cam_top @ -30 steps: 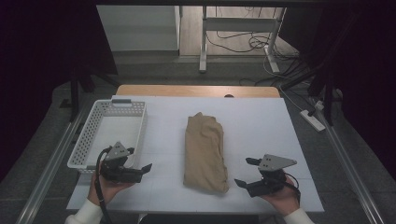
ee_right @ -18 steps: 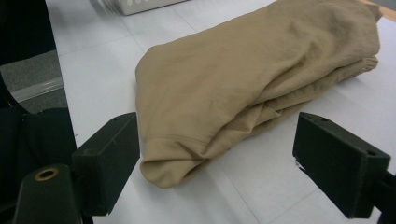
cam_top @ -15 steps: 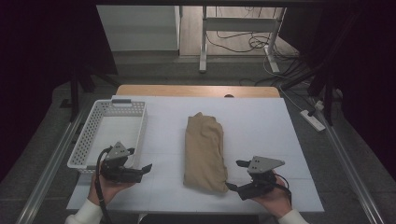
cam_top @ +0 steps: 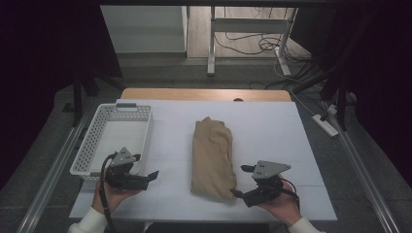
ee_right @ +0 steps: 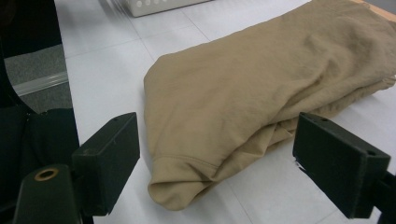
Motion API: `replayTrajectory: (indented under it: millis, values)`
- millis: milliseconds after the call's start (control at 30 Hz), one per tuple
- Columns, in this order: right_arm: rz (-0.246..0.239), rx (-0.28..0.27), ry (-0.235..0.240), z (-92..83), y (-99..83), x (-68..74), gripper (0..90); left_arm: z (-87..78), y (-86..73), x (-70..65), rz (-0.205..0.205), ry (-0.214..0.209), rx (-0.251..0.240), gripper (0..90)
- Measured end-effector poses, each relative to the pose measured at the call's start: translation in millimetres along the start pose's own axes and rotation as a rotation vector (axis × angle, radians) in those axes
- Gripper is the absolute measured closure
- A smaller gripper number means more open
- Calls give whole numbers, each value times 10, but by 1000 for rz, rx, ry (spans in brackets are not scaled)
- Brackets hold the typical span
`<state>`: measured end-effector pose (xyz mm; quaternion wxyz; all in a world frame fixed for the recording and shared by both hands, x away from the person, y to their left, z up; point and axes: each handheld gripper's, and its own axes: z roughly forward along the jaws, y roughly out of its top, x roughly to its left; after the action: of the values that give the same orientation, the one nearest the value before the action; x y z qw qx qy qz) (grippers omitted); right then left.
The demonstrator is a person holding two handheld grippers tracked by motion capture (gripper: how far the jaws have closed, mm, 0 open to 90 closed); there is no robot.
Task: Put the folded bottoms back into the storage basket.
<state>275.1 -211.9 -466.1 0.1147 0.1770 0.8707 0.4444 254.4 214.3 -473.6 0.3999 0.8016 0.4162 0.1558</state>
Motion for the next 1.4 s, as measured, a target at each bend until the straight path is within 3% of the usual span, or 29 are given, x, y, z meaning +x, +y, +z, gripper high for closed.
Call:
replayTrajectory:
  millis: [667,1000,1133,1400]
  values:
    - [-58,108,57,356,104,134,147,-1,3,-19,2,0,5,94]
    - [-94,194,35,494,123,153,140,12,-8,-17,0,-2,10,94]
    - [-84,248,11,550,77,112,132,20,-12,-14,-2,0,10,94]
    - [-69,310,7,655,20,90,121,31,-15,-16,-2,-2,14,94]
